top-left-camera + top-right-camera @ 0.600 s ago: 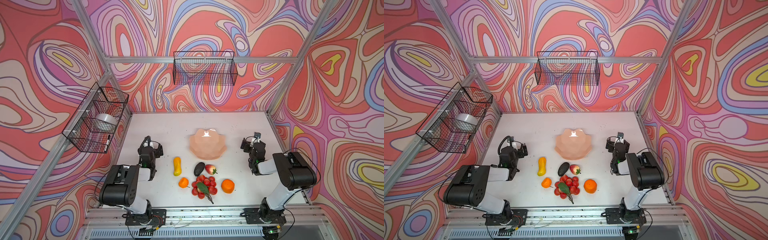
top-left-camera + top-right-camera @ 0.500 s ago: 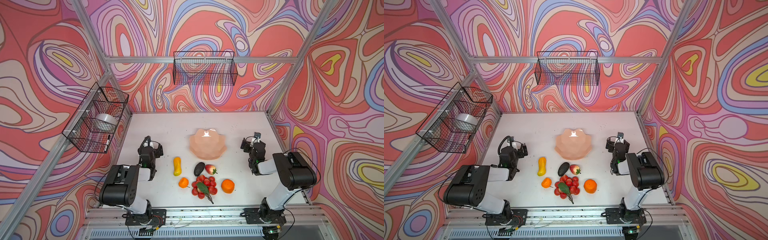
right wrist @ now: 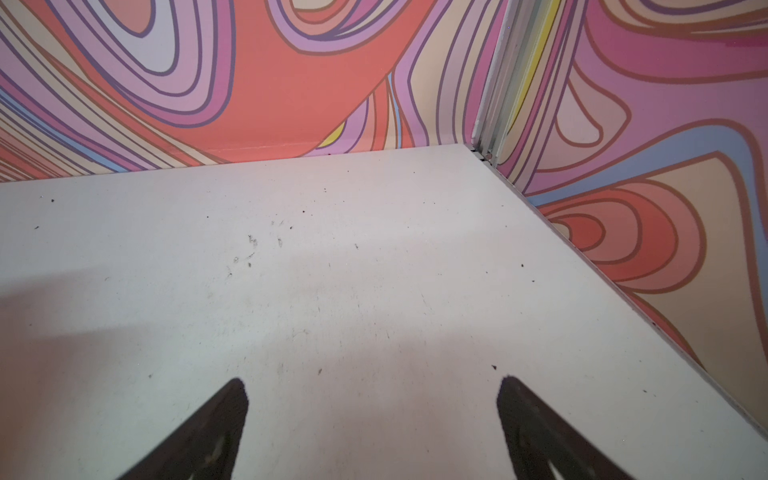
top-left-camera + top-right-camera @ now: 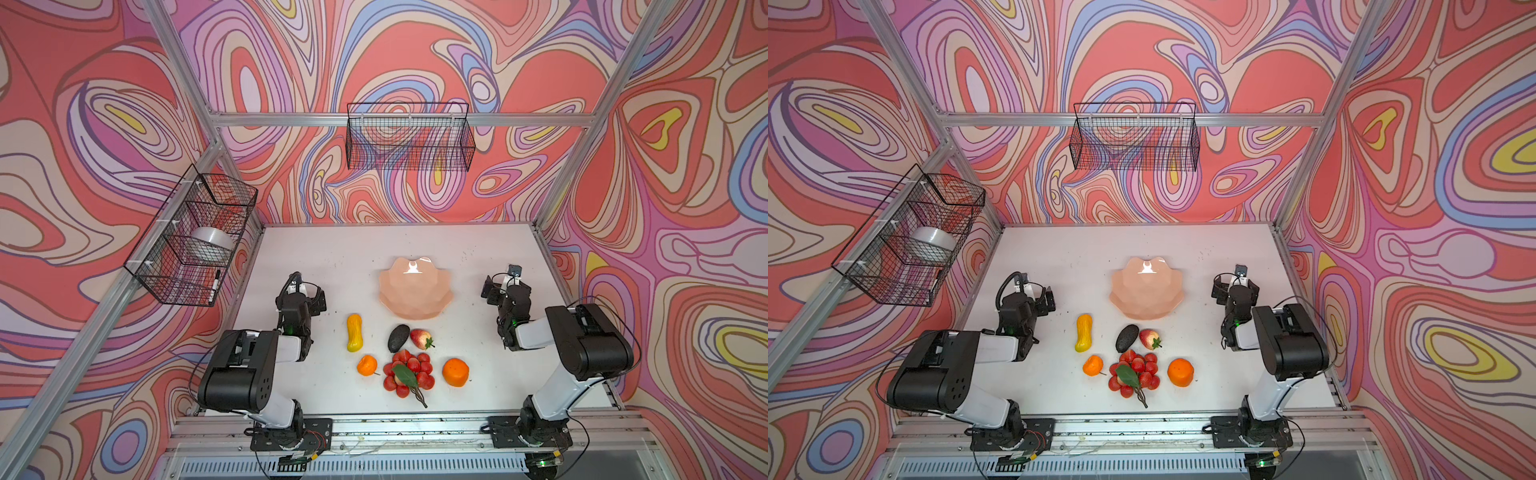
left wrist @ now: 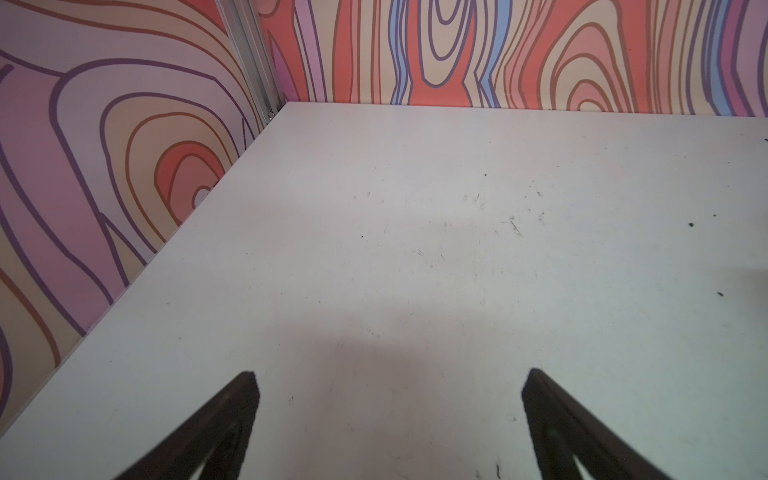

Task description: Place and organize the fake fruits in the fruit bowl

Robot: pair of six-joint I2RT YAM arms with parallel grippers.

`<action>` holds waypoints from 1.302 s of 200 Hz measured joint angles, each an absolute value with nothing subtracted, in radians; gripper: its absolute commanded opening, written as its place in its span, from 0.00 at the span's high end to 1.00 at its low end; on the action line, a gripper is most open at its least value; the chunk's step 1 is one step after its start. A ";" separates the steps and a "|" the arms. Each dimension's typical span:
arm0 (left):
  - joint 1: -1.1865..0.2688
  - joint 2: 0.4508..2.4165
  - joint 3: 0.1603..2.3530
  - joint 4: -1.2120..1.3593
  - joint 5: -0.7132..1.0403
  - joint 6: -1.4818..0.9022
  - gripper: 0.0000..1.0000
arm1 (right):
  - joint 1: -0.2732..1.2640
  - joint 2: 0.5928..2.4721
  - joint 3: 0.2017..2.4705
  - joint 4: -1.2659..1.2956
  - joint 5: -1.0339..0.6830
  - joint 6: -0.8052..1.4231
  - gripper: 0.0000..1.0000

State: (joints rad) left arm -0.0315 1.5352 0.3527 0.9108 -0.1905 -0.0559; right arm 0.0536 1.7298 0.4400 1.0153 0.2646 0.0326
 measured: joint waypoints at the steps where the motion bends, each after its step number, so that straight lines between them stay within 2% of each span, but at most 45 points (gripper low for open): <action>1: -0.031 1.535 0.353 0.911 -0.191 -0.056 0.00 | 0.054 1.730 0.440 1.015 0.265 0.032 0.02; 99: -0.032 1.523 0.353 0.891 -0.203 -0.057 0.03 | 0.054 1.729 0.440 1.016 0.249 0.027 0.02; 114: -0.045 1.480 0.352 0.856 -0.230 -0.052 0.00 | 0.054 1.712 0.438 1.004 0.234 0.020 0.03; 133: -0.075 1.344 0.440 0.580 -0.293 -0.101 0.00 | 0.054 1.593 0.479 0.796 0.263 0.046 0.02; 162: -0.078 1.177 0.738 0.180 -0.324 -0.224 0.00 | 0.054 1.402 0.780 0.371 0.279 0.191 0.02; 178: -0.078 1.093 0.828 0.047 -0.293 -0.262 0.05 | 0.054 1.310 0.867 0.270 0.228 0.262 0.02; 199: -0.078 1.013 0.866 -0.123 -0.198 -0.313 0.15 | 0.054 1.229 0.856 0.187 0.136 0.312 0.02; 239: -0.092 1.013 0.866 -0.472 0.026 -0.425 0.22 | 0.054 1.214 0.752 -0.058 0.030 0.415 0.02; 260: -0.173 1.050 0.858 -0.609 0.085 -0.469 0.22 | 0.054 1.184 0.696 -0.136 -0.003 0.449 0.02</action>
State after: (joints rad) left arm -0.1726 1.0504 0.8577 -0.6086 0.0853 -0.4694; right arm 0.0540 1.1843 0.6964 -0.1360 -0.0032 0.4492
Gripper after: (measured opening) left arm 0.785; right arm 0.984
